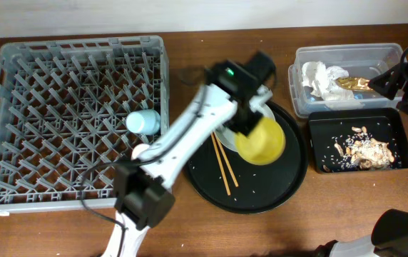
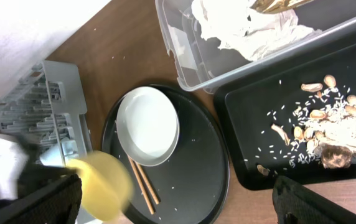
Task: Sort waste into correct bins and load items into the dishwasher rack
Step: 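Grasp the yellow bowl with left gripper and stand it in the rack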
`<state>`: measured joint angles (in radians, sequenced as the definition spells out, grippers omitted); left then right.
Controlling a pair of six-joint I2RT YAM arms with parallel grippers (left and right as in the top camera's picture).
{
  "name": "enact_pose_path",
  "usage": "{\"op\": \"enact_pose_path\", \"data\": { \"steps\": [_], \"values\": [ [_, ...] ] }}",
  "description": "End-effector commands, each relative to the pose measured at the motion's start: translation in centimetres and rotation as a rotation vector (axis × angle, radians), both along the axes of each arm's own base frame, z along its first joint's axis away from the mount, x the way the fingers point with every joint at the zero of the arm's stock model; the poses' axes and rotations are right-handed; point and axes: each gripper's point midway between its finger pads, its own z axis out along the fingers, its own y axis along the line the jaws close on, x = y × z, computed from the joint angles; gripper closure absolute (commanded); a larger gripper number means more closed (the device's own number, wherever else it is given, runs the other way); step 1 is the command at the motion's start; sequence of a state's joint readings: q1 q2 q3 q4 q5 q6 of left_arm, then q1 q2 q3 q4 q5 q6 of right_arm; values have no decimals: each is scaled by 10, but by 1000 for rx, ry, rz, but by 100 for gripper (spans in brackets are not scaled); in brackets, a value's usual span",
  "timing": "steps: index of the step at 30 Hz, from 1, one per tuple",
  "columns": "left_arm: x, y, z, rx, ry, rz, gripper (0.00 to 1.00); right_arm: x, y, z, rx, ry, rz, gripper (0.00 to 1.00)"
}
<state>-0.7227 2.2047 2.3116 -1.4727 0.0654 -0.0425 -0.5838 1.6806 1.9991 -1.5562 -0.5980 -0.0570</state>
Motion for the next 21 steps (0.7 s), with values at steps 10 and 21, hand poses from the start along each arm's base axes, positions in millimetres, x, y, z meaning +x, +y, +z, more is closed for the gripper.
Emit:
{"op": "enact_pose_path", "data": {
  "steps": [10, 21],
  "values": [
    [166, 322, 120, 981, -787, 687, 100, -1, -1, 3, -26, -10, 11, 1],
    [182, 312, 43, 948, -789, 681, 100, 0, -9, -7, -49, 25, -2, 1]
  ]
}}
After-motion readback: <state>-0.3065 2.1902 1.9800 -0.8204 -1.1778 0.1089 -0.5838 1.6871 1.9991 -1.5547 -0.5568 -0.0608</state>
